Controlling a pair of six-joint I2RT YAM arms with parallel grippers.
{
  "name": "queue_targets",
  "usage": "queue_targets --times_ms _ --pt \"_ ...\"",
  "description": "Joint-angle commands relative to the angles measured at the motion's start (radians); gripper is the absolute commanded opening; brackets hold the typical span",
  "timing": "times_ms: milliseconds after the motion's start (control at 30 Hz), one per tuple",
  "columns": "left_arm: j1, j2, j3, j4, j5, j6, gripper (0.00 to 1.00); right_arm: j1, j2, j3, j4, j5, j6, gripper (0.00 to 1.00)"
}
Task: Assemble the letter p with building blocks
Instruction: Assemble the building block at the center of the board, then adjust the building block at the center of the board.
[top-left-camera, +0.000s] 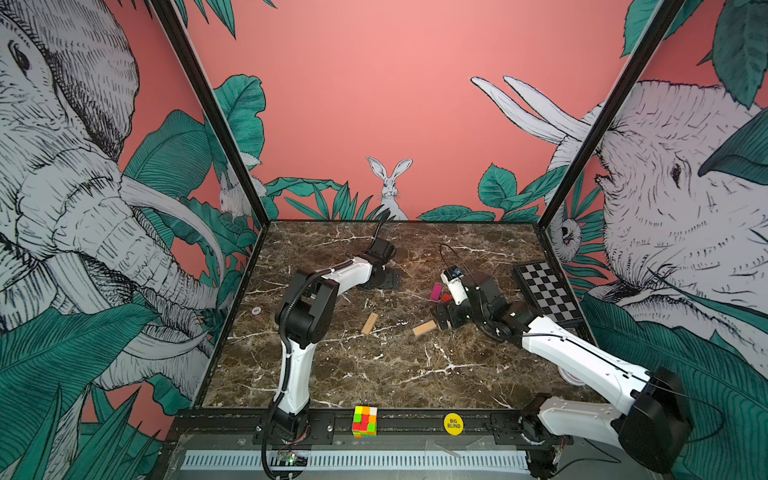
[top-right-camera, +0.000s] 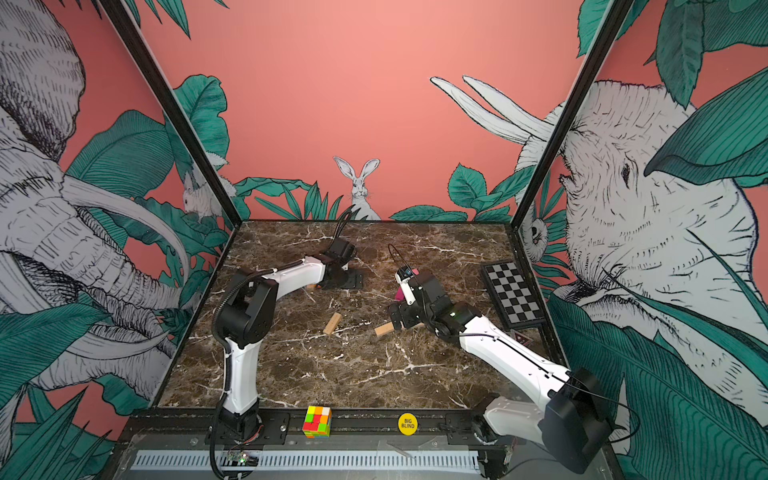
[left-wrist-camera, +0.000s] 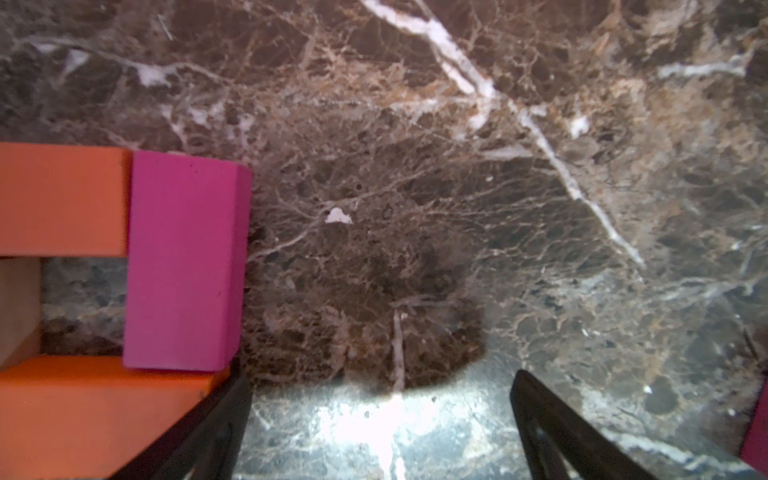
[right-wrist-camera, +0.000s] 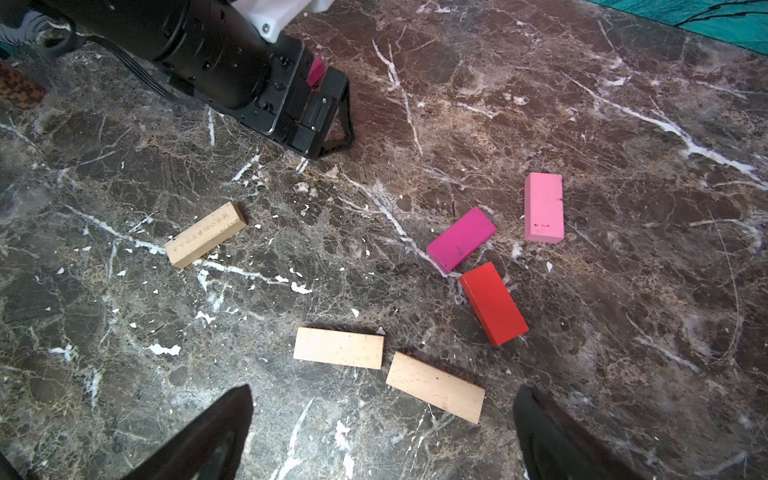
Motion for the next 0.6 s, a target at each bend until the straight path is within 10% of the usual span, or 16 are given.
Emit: queue_targets --times_ms 0,567 --pt "0.007 0.013 -0.002 -0.033 0.009 0.000 0.99 -0.003 0.006 0.010 0.024 -0.006 0.011 0.98" --pt "-0.036 0.072 0.121 -0.065 0.013 0.029 0.99 -0.003 0.022 0.016 0.026 -0.011 0.009 0.98"
